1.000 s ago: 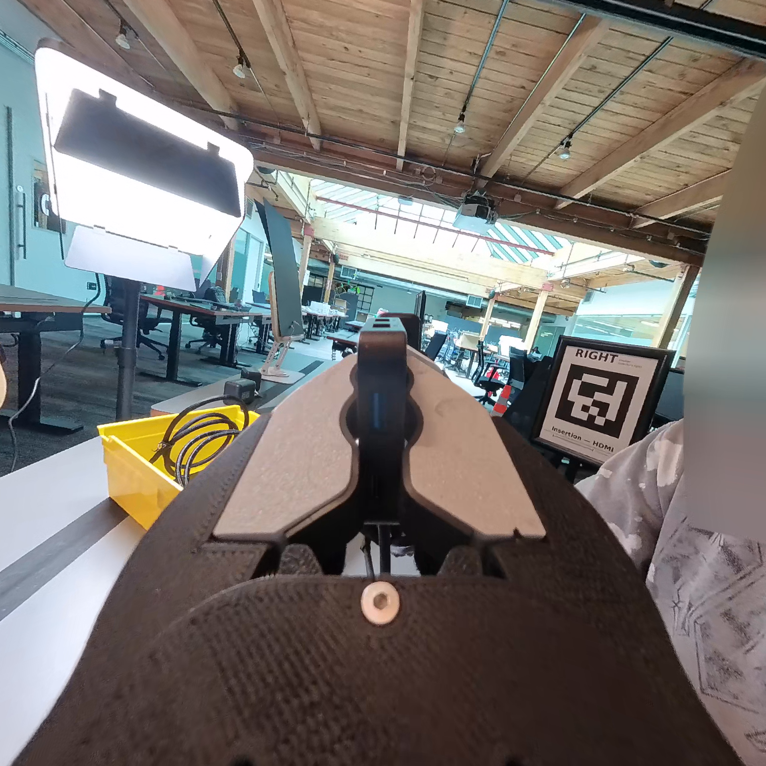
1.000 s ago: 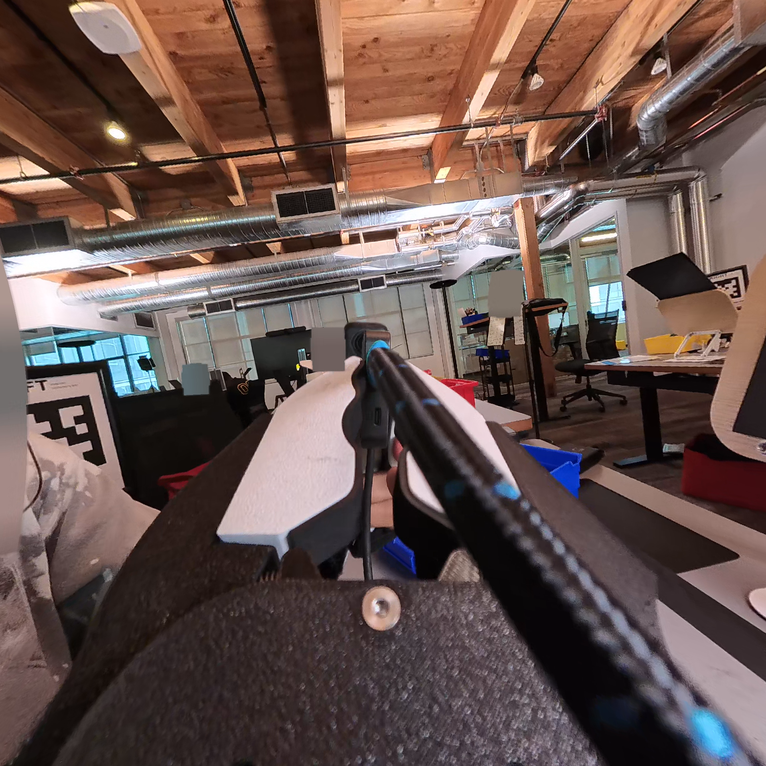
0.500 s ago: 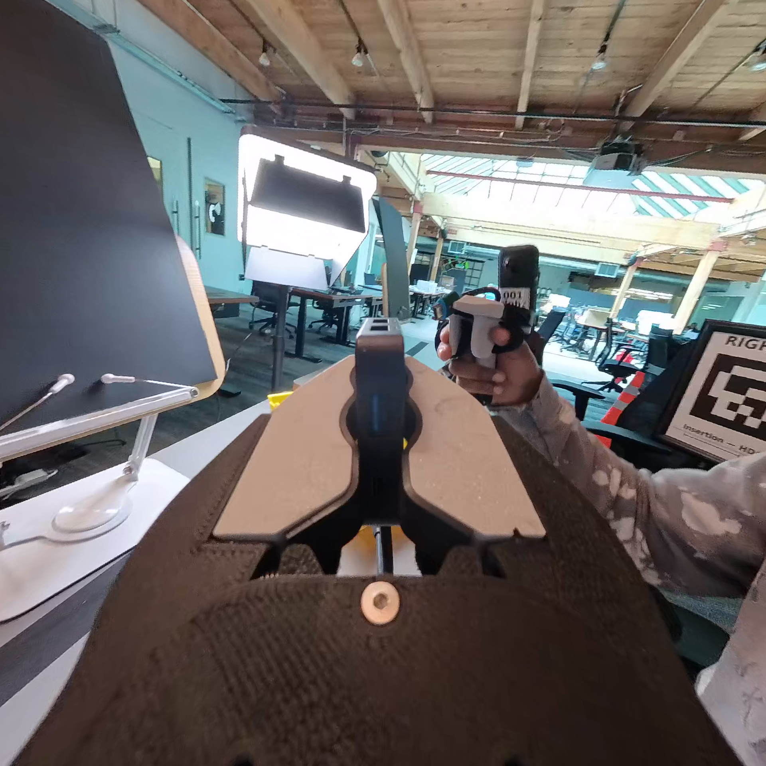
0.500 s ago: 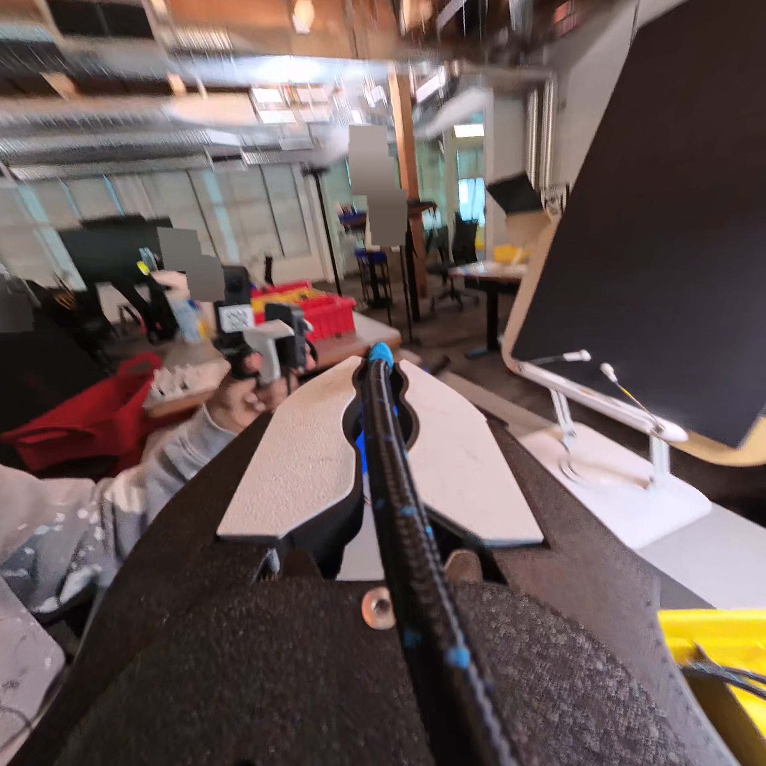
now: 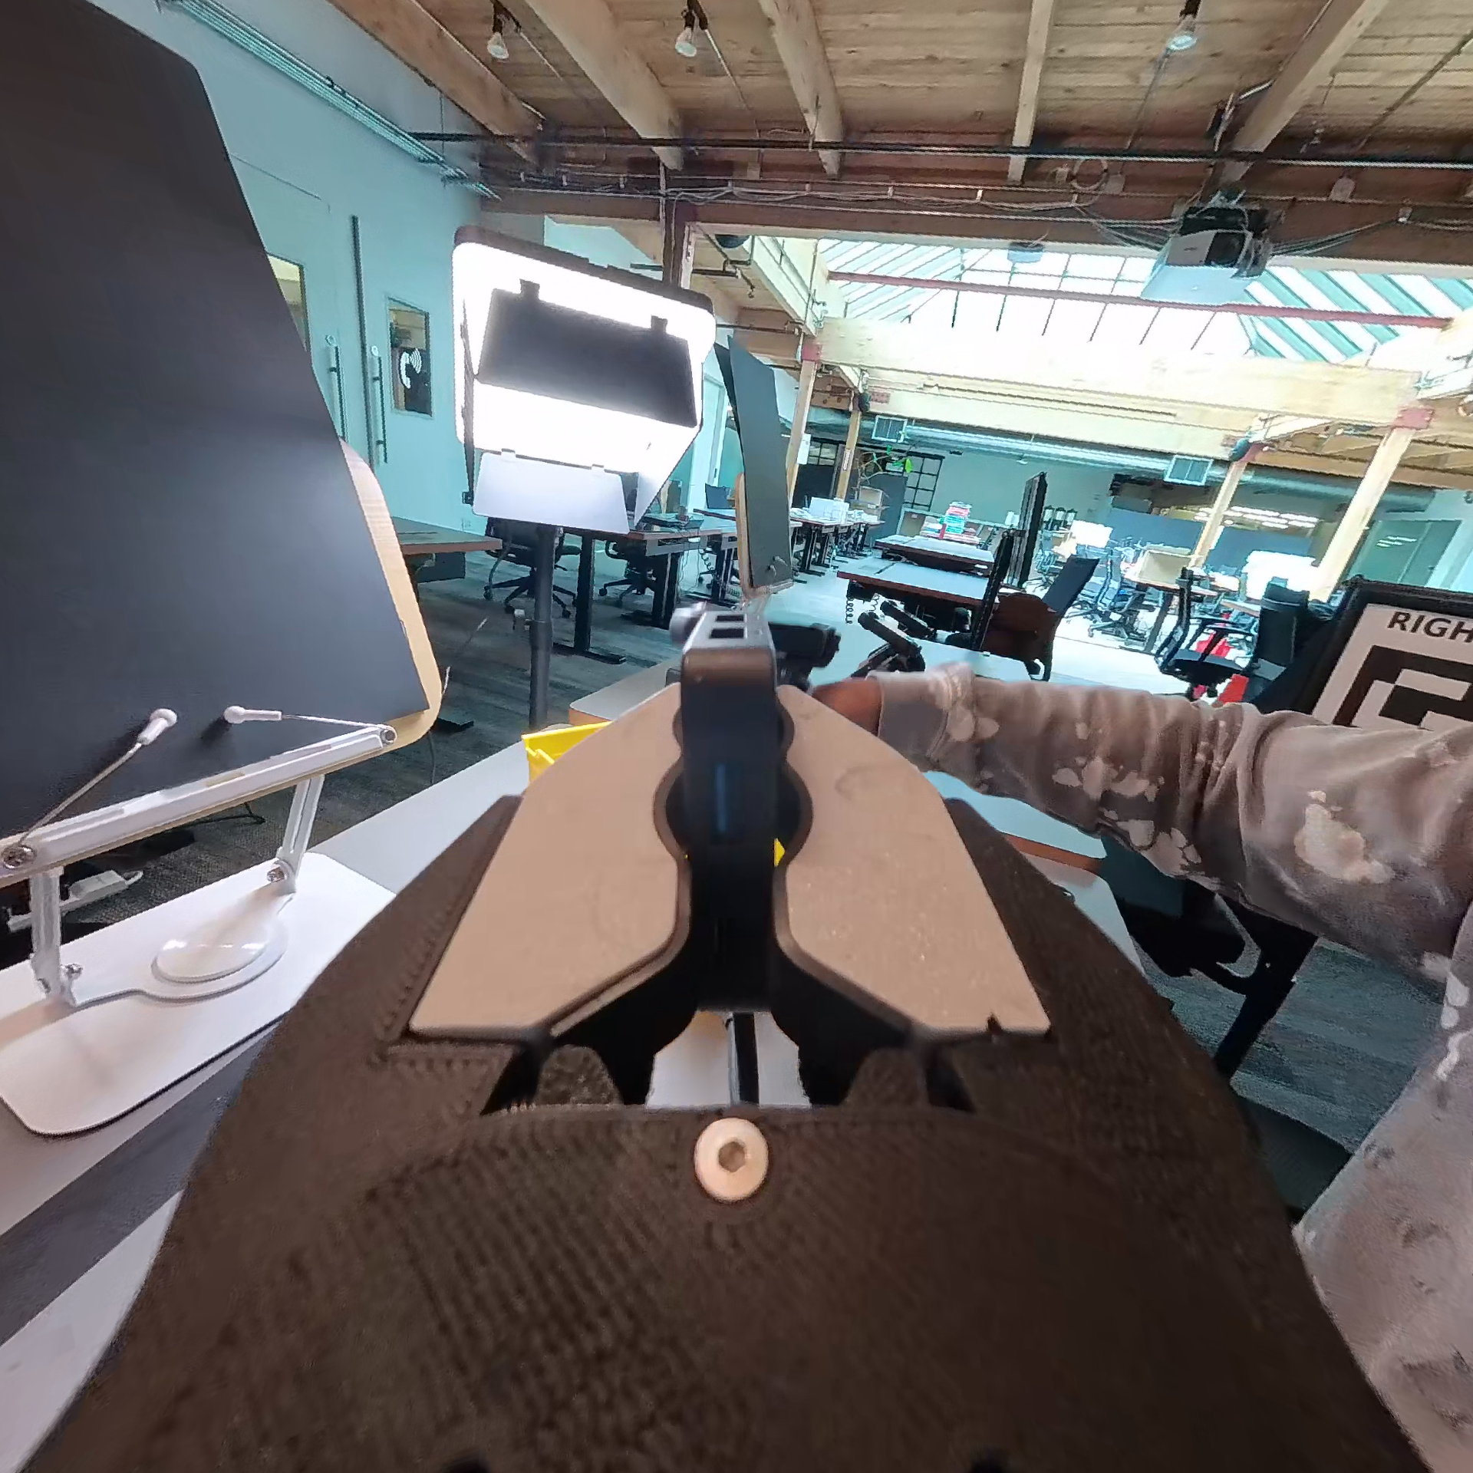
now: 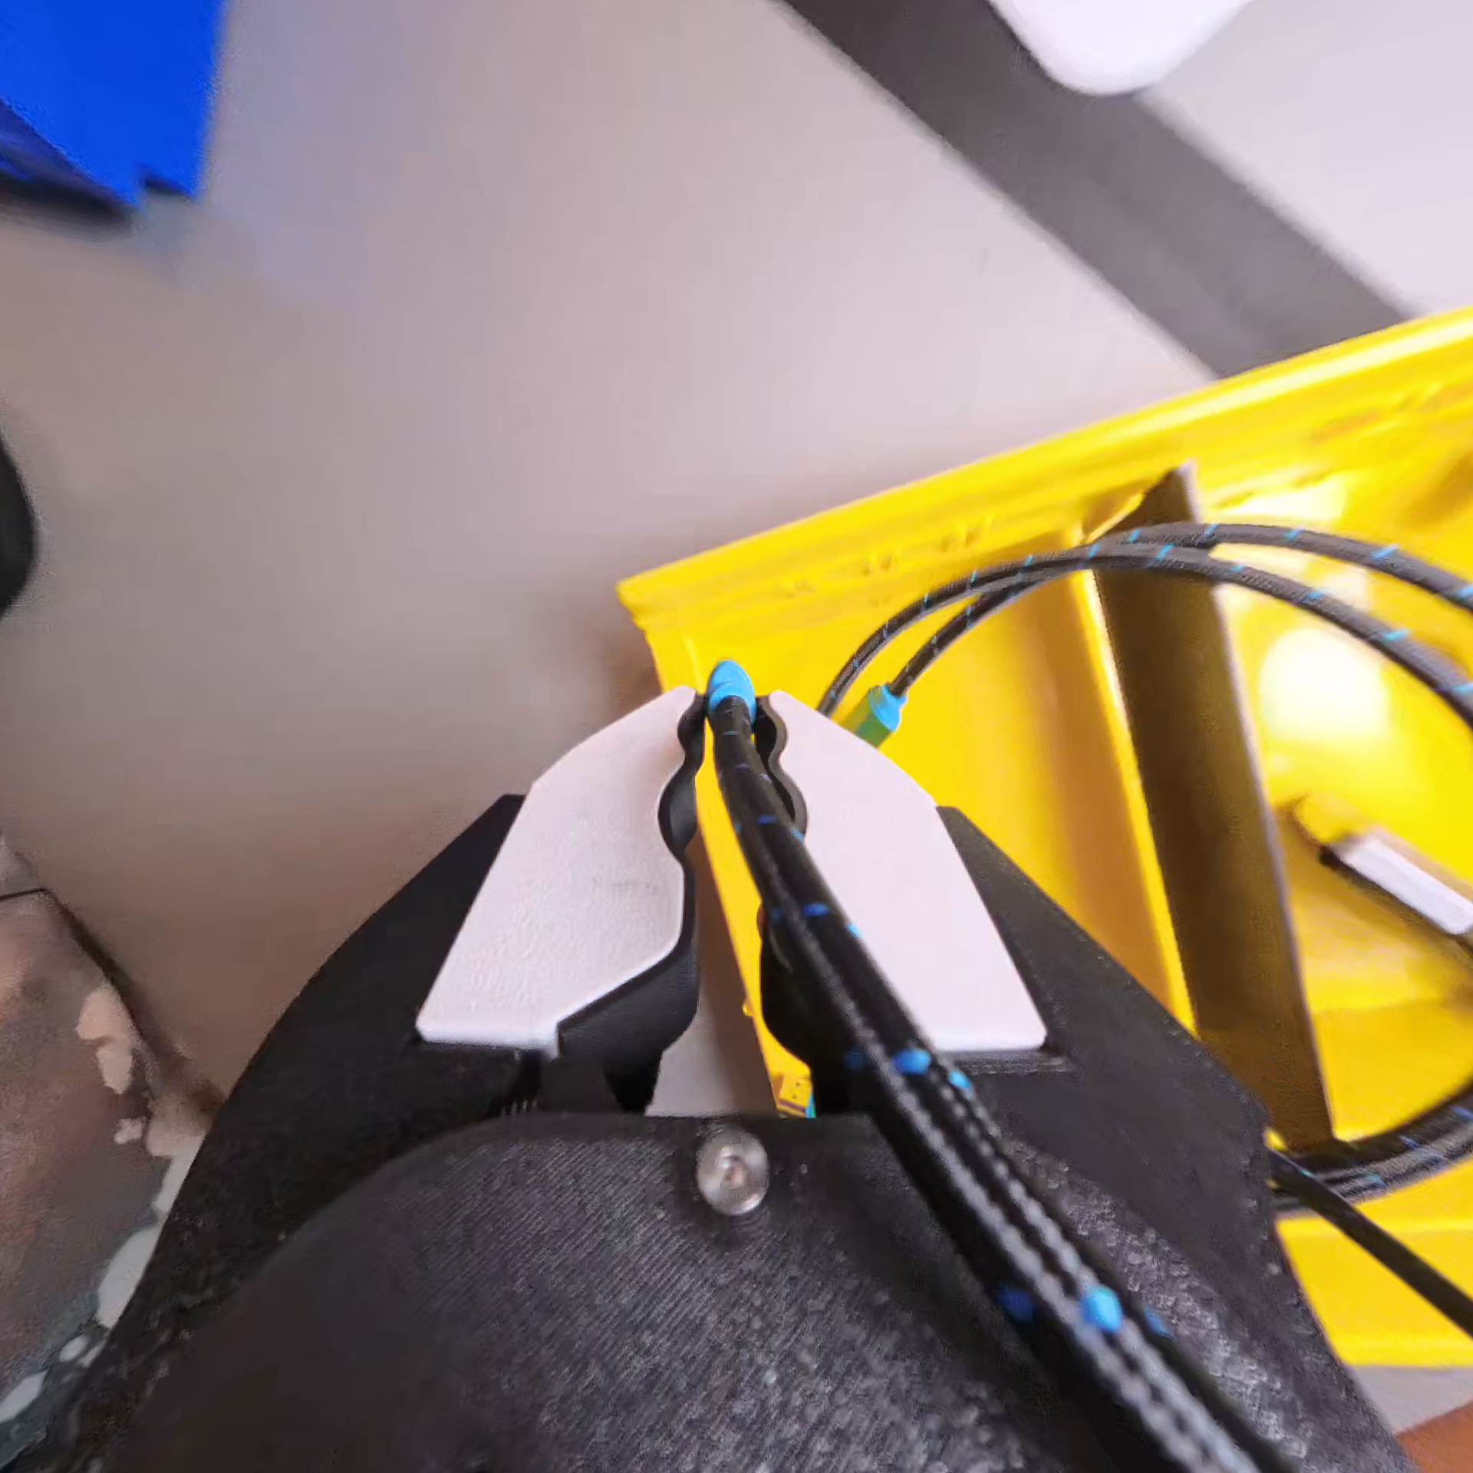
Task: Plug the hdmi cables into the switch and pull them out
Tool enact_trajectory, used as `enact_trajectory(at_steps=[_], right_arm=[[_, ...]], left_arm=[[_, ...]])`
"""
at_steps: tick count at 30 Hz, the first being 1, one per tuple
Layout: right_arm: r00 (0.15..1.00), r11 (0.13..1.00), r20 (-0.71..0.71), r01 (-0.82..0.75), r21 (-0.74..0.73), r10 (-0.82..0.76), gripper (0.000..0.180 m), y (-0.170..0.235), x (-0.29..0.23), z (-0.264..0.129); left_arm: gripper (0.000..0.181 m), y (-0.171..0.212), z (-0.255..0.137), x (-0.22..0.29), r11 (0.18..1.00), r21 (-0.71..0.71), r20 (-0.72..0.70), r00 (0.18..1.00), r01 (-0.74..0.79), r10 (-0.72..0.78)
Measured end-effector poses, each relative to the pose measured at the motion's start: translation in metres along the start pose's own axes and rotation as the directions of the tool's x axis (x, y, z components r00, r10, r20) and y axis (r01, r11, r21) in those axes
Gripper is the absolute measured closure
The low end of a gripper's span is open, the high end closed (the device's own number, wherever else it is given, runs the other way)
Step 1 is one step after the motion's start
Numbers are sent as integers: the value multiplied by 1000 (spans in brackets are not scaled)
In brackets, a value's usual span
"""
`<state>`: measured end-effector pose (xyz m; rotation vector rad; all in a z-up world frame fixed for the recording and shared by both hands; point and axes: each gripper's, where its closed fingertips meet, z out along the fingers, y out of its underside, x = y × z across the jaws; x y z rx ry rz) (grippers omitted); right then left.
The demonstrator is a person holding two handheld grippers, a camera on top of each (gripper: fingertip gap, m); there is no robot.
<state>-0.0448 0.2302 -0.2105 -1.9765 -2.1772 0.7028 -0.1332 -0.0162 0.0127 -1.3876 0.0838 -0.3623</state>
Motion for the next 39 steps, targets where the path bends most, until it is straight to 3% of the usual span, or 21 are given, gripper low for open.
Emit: enact_trajectory(at_steps=[5, 10, 12, 15, 19, 22, 26, 31, 37, 39], right_arm=[[989, 976, -148, -24, -216, -8, 169, 50, 33, 31], [967, 912, -212, 42, -409, -140, 164, 78, 41, 21], [963, 909, -204, 80, -410, -177, 160, 78, 33, 12], [970, 941, -166, 116, -318, -176, 157, 70, 15, -8], [970, 974, -91, 227, -4, -226, 158, 33, -29, -42], [942, 911, -32, 332, 245, -335, 158, -2, -82, -75], [862, 781, -8, 463, 420, -507, 158, -36, -152, -106], [770, 683, 15, 557, 472, -638, 158, -64, -212, -110], [707, 680, 49, 655, 330, -705, 154, -67, -225, -69], [700, 691, 90, 662, 290, -708, 165, -62, -223, -59]], left_arm=[[166, -2, -4, 1, 1000, 1, -10, 1000, 11, -11], [166, 5, 1, 0, 999, -38, -2, 1000, 16, -16], [166, 7, 2, 0, 999, -50, 3, 1000, 13, -13], [166, 12, 5, -1, 997, -69, 3, 1000, 22, -22], [166, 23, 12, 1, 993, -119, -20, 999, 29, -31], [166, 39, 21, 6, 983, -183, -60, 998, 10, -21], [166, 70, 40, 21, 962, -271, -172, 985, -21, -27], [166, 108, 63, 44, 936, -346, -294, 955, -68, -39], [166, 142, 77, 63, 882, -444, -337, 941, -159, 0], [166, 148, 77, 67, 864, -460, -352, 935, -203, 32]])
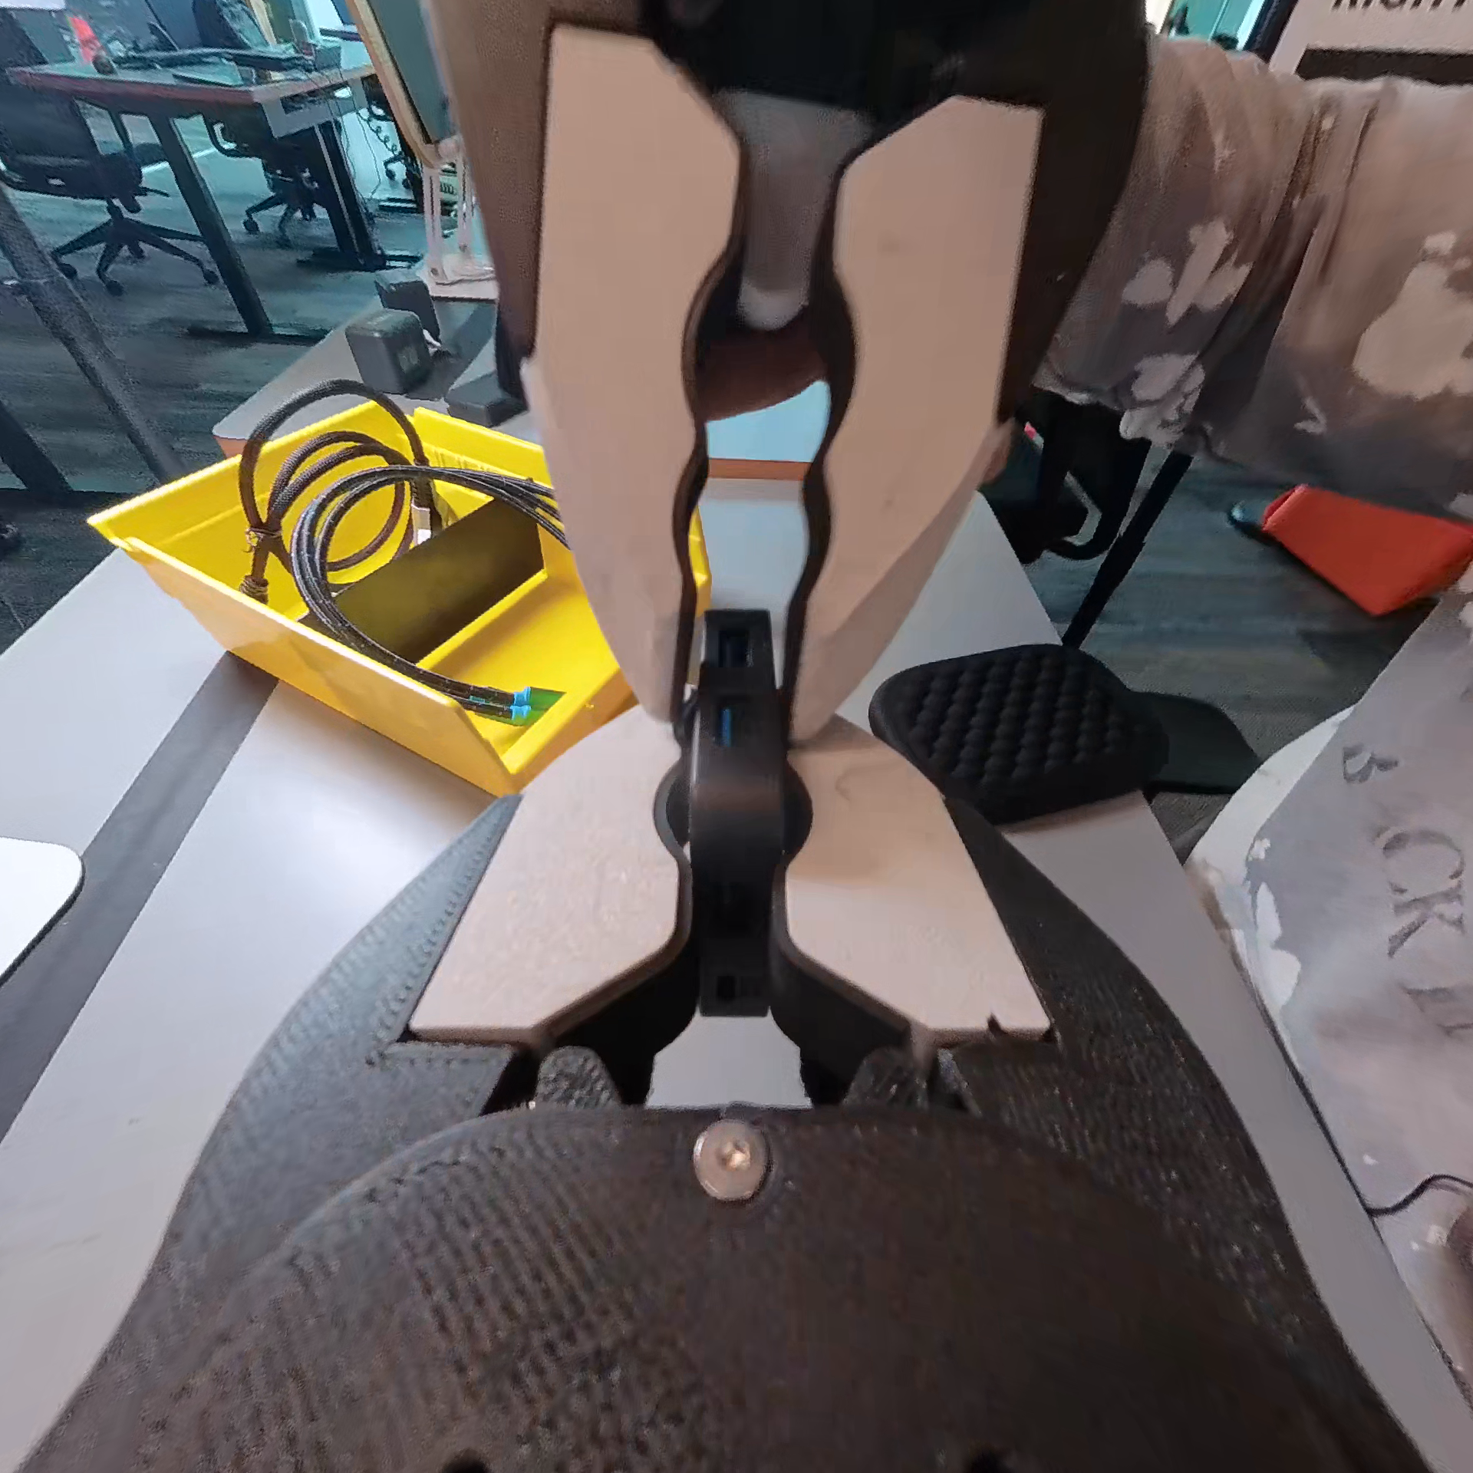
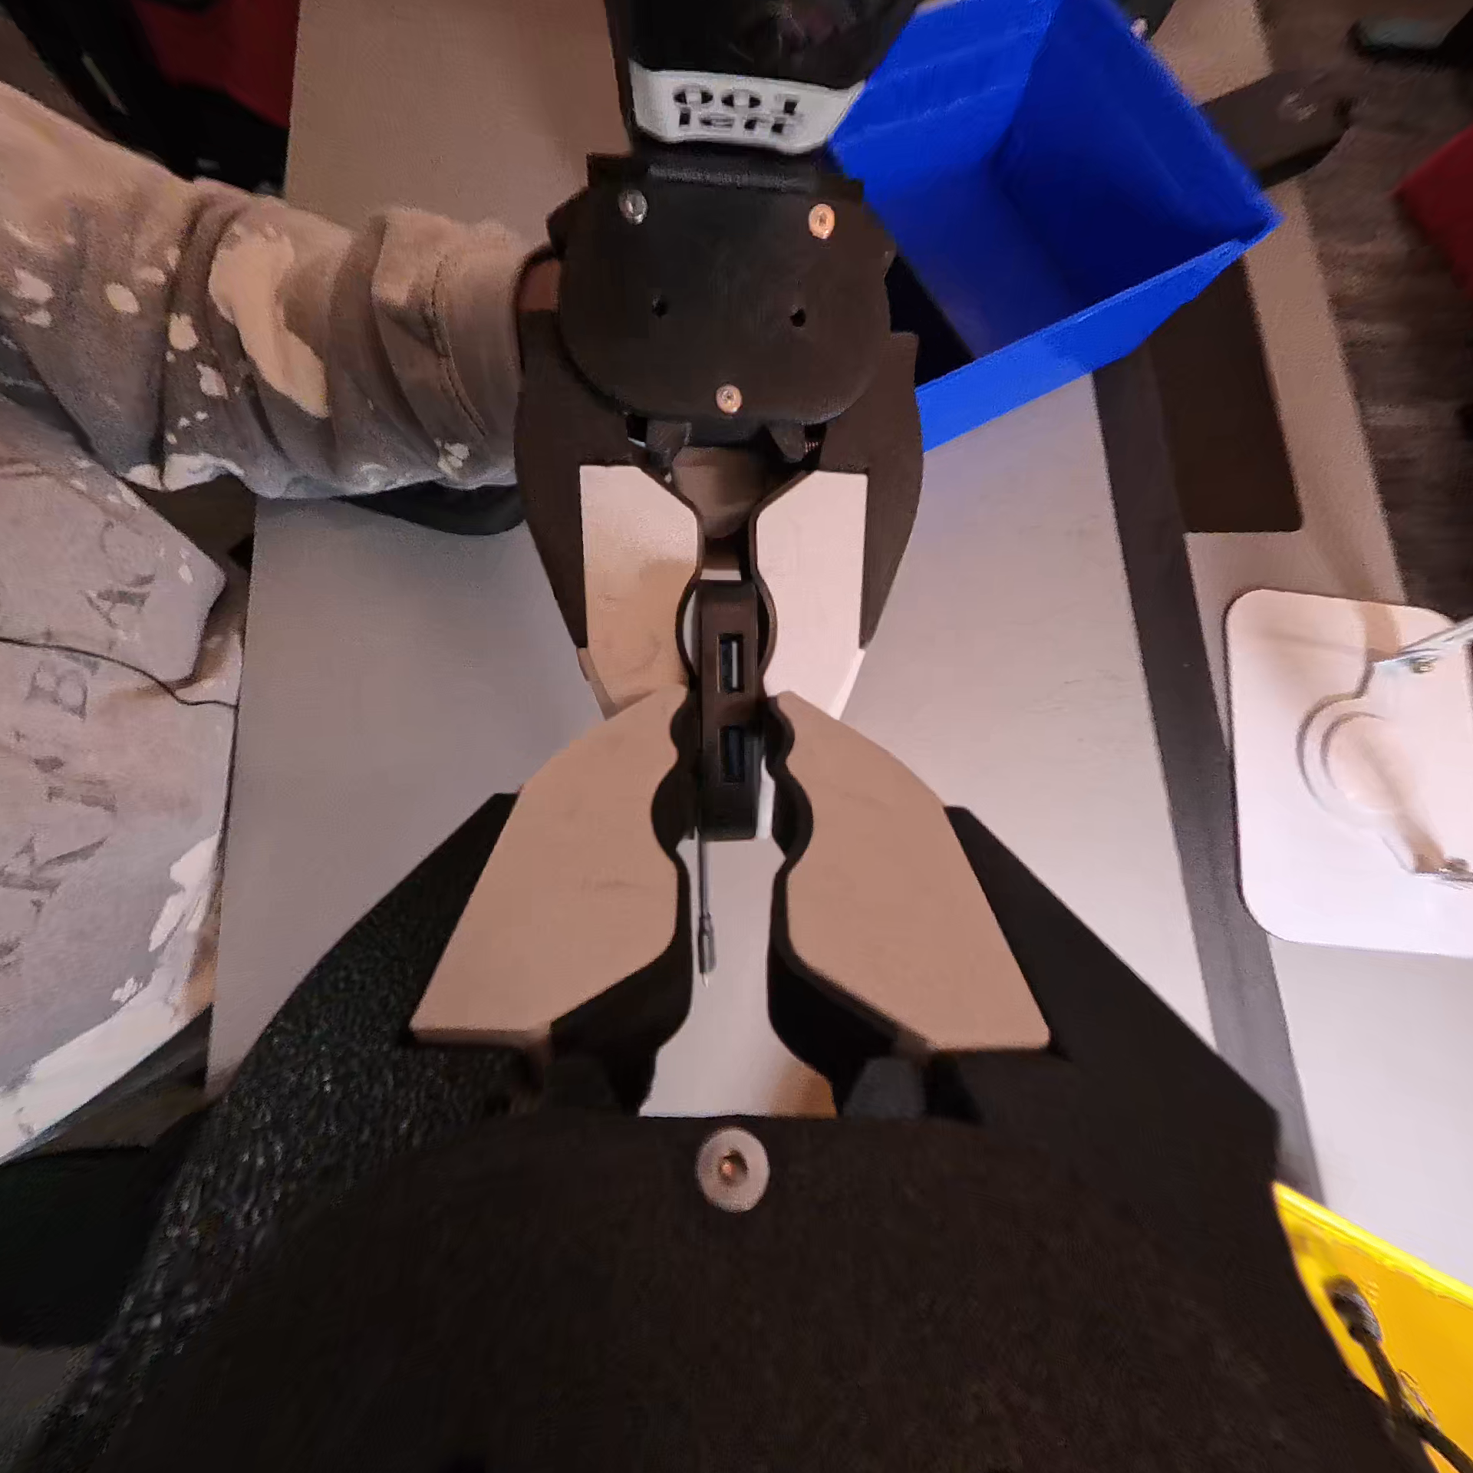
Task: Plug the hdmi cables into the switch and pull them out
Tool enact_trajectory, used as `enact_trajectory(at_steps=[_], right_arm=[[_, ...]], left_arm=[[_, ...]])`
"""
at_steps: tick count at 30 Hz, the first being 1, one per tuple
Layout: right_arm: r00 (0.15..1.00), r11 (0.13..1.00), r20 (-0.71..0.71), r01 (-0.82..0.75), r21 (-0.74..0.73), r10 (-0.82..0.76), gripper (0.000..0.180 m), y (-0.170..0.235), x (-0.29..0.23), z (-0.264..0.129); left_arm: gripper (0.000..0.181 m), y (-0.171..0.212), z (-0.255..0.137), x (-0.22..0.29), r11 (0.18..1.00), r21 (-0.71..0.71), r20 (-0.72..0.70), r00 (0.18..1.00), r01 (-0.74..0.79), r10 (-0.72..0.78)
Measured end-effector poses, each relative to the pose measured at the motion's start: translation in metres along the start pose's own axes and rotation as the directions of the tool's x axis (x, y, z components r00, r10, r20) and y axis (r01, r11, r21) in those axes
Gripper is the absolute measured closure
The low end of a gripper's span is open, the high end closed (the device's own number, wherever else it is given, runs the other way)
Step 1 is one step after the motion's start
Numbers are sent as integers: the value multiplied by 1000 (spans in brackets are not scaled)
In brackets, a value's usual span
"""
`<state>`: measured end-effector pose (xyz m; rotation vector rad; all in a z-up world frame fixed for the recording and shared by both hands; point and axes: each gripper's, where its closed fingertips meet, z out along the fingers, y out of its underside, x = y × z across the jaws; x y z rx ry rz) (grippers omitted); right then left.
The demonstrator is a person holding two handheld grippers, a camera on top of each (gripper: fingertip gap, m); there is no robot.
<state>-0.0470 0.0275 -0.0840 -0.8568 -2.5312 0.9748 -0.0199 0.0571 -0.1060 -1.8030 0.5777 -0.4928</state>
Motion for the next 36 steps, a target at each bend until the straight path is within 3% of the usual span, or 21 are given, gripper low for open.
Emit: enact_trajectory(at_steps=[8, 12, 20, 26, 32, 36], right_arm=[[999, 998, 28, 31, -62, -30, 167, 12, -4, -3], [1000, 999, -9, 26, -35, -26, 167, 12, 1, -31], [930, 993, -360, -104, -53, 79, 167, 41, 83, -138], [705, 984, -702, -176, -36, 100, 167, 80, 174, -210], [627, 969, -739, -176, 176, 248, 166, 108, 228, -194], [608, 965, -749, -160, 208, 263, 167, 135, 246, -174]], left_arm=[[166, 7, 7, 1, 999, -38, 8, 999, -30, 31], [139, -8, -7, -6, 998, 62, 27, 999, 19, -21], [135, -24, -67, -51, 963, 245, 196, 968, 109, -159], [137, -24, -90, -65, 951, 285, 256, 947, 119, -195], [138, -20, -90, -67, 954, 272, 270, 942, 122, -198], [139, -17, -92, -71, 955, 267, 278, 939, 127, -203]])
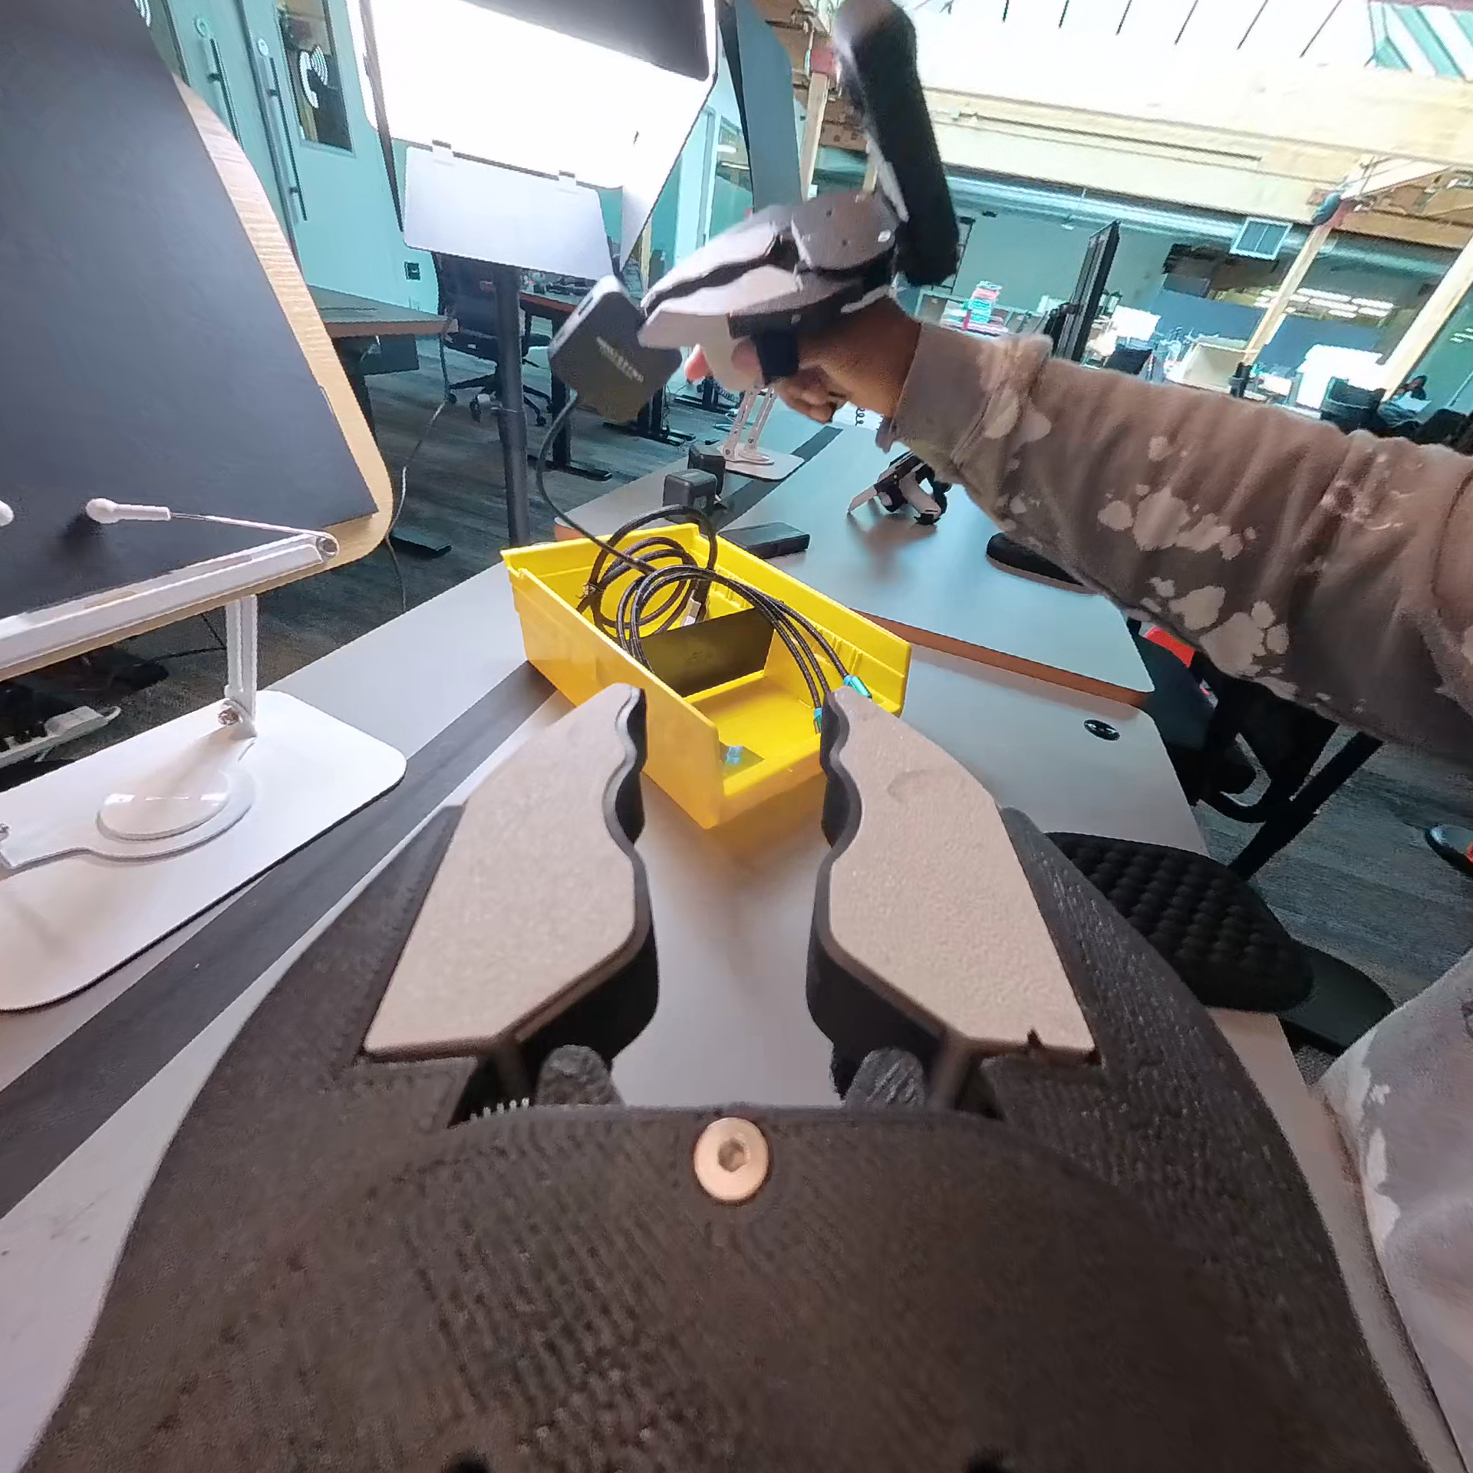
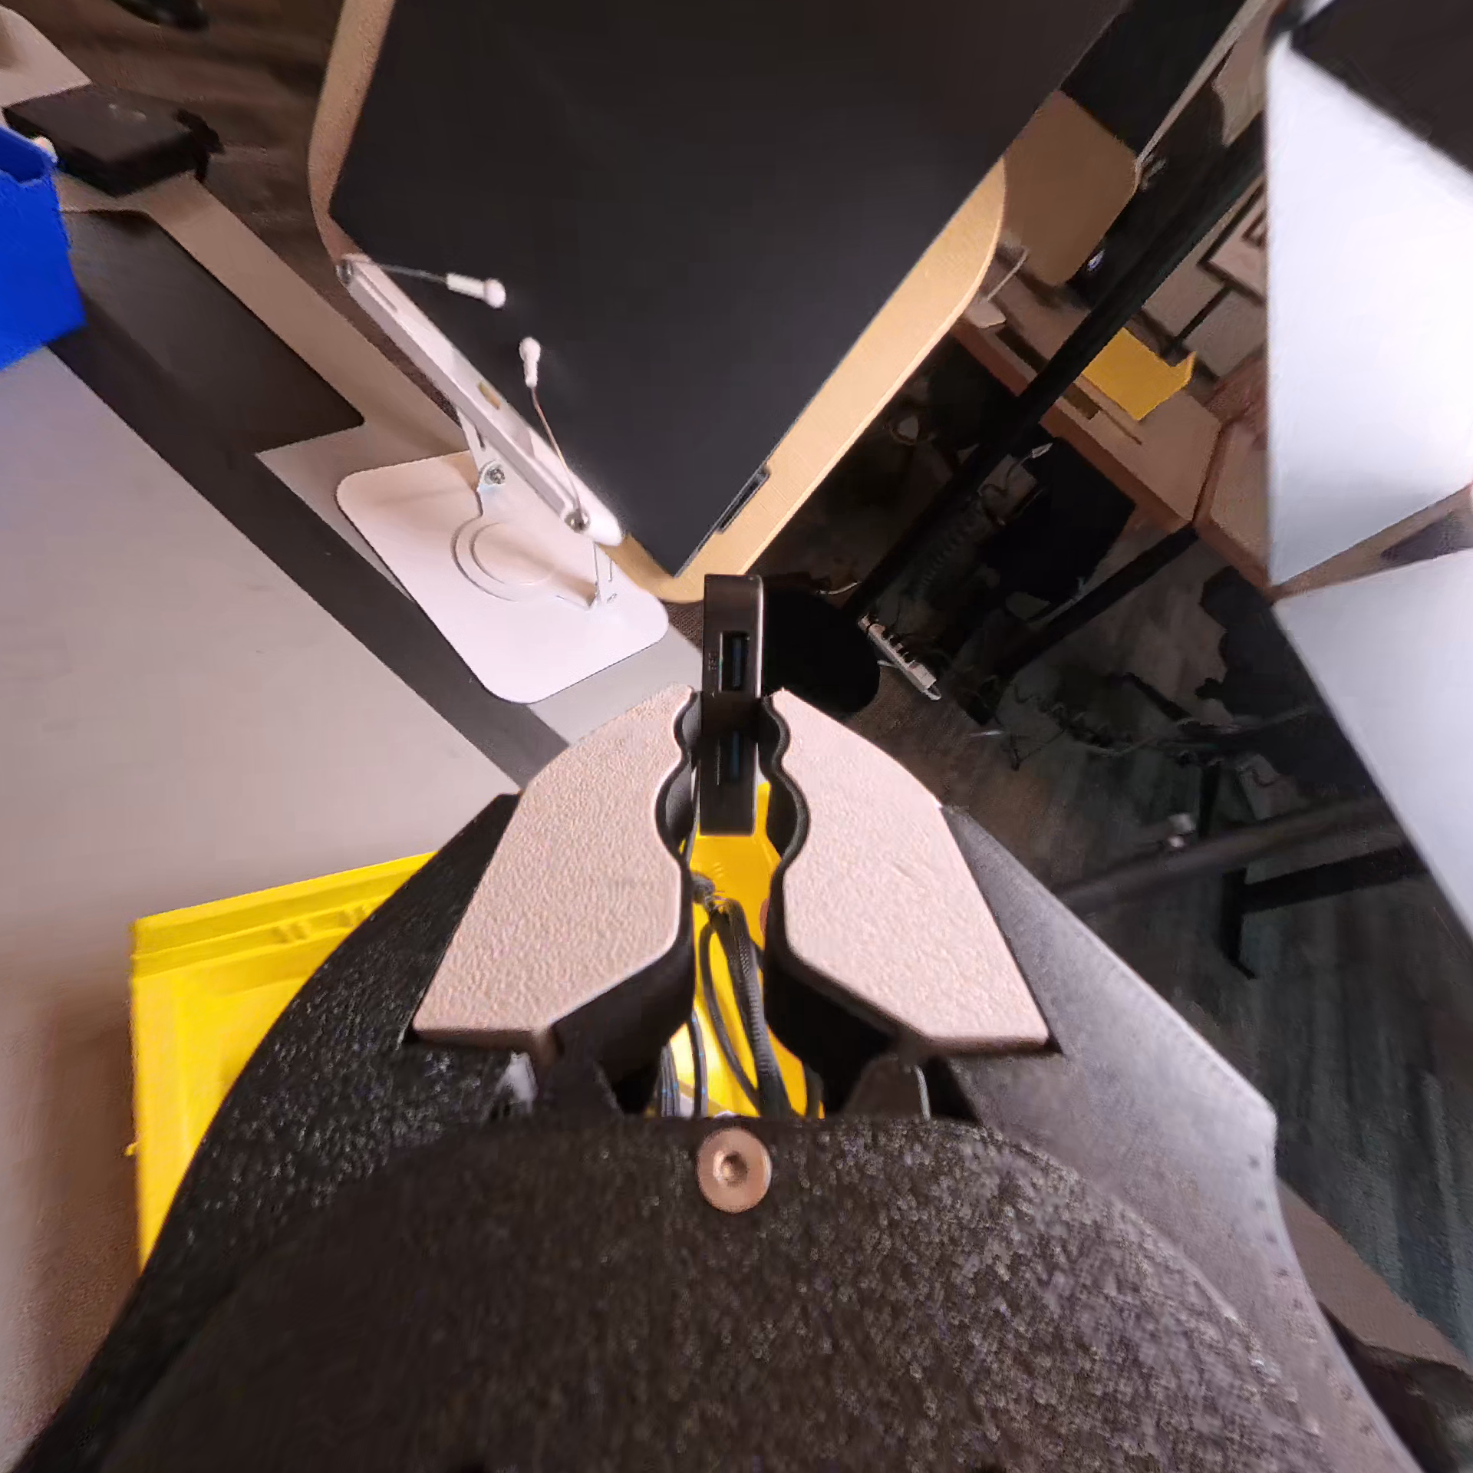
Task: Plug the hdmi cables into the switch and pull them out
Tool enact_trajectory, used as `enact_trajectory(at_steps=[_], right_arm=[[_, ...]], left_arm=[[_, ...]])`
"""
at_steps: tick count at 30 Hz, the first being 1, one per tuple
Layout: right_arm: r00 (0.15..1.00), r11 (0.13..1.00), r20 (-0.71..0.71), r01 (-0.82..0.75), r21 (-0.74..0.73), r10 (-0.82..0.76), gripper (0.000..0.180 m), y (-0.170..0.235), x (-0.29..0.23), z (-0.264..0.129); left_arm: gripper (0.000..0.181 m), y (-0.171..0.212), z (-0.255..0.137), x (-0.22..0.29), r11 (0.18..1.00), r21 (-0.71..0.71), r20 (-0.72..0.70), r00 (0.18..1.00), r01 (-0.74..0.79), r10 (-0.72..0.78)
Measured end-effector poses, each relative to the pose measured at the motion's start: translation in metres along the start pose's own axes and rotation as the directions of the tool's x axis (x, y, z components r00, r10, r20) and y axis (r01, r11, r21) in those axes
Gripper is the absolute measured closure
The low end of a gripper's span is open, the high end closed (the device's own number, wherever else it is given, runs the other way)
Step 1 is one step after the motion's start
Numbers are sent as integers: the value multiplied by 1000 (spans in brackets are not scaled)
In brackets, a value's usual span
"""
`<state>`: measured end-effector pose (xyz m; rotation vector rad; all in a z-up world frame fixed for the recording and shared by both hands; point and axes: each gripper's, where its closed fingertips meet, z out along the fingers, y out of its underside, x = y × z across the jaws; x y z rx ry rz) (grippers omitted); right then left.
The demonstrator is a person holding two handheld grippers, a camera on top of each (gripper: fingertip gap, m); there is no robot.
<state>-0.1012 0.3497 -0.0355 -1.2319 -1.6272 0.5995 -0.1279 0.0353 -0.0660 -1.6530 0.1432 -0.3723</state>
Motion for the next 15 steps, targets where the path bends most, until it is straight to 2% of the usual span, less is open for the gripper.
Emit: enact_trajectory(at_steps=[4, 6, 9, 13, 15], right_arm=[[999, 988, 33, -28, -154, 33, 167, 58, -1, 23], [996, 953, 54, -47, -299, 66, 167, 96, -1, 30], [998, 888, 64, 14, -460, 18, 166, 138, 2, 31], [990, 836, 111, -10, -548, 84, 166, 143, -1, 26], [990, 786, 141, 66, -615, 28, 166, 144, -1, 17]], left_arm=[[139, 4, -2, -9, 1000, -9, 17, 1000, 15, -15], [139, 5, -2, -12, 1000, -11, 20, 1000, 23, -23], [139, 7, -4, -17, 1000, -17, 37, 999, 26, -25], [140, 10, -5, -22, 999, -25, 51, 998, 33, -31], [140, 12, -5, -23, 999, -32, 58, 998, 34, -32]])
